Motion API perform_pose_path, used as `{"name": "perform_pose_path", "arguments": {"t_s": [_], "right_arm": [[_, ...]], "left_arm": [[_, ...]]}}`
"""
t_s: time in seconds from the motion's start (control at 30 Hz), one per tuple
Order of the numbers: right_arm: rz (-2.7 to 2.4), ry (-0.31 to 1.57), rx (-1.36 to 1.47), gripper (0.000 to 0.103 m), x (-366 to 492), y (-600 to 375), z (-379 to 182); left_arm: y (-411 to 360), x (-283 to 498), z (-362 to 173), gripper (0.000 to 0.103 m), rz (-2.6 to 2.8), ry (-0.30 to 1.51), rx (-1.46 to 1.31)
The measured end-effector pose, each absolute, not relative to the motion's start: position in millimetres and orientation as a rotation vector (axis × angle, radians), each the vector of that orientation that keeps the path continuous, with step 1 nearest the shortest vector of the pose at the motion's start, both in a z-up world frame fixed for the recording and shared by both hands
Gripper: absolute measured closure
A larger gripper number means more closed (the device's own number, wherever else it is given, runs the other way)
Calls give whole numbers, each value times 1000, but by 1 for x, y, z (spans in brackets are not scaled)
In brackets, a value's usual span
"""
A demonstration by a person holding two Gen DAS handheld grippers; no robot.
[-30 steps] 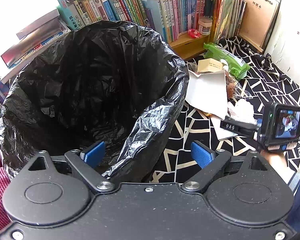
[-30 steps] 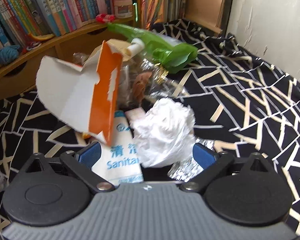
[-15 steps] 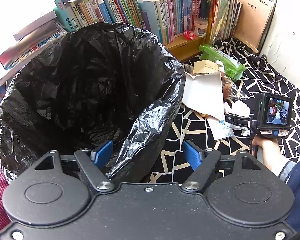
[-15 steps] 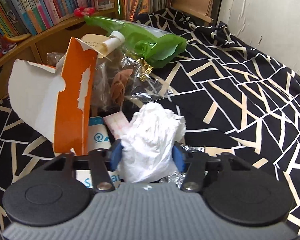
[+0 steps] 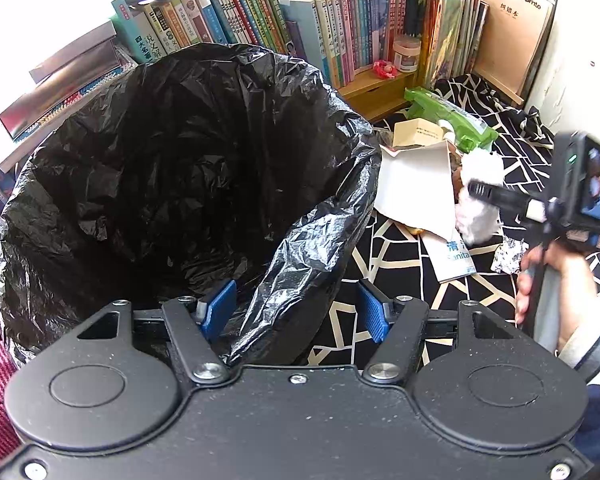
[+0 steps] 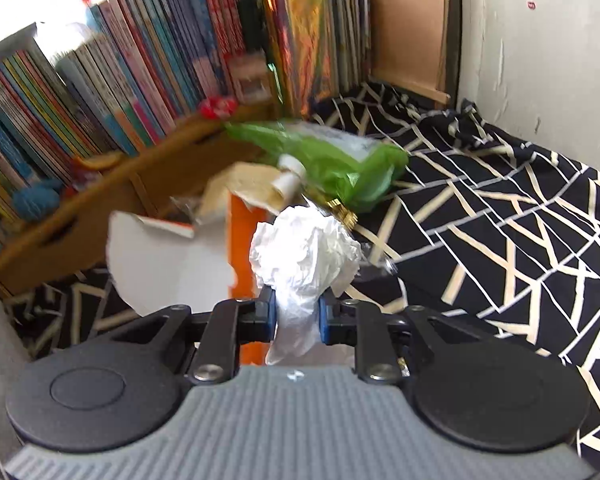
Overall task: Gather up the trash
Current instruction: 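Lift the tissue with the right gripper and carry it over the black bin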
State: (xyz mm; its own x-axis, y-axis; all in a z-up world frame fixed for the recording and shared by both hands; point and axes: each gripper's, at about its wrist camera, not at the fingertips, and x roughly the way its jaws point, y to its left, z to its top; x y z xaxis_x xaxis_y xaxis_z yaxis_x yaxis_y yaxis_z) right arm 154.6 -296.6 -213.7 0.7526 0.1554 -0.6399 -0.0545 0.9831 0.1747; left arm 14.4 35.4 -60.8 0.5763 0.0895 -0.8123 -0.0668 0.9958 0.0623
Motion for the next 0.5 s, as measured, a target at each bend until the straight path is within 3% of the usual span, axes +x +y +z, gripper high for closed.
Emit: {"name": "perform_pose_path", "arguments": {"t_s": [0.5], "right_arm": [[450, 520, 374, 79, 134, -296, -124]], "left_arm": [[38, 17, -63, 40, 99, 965, 31]]}}
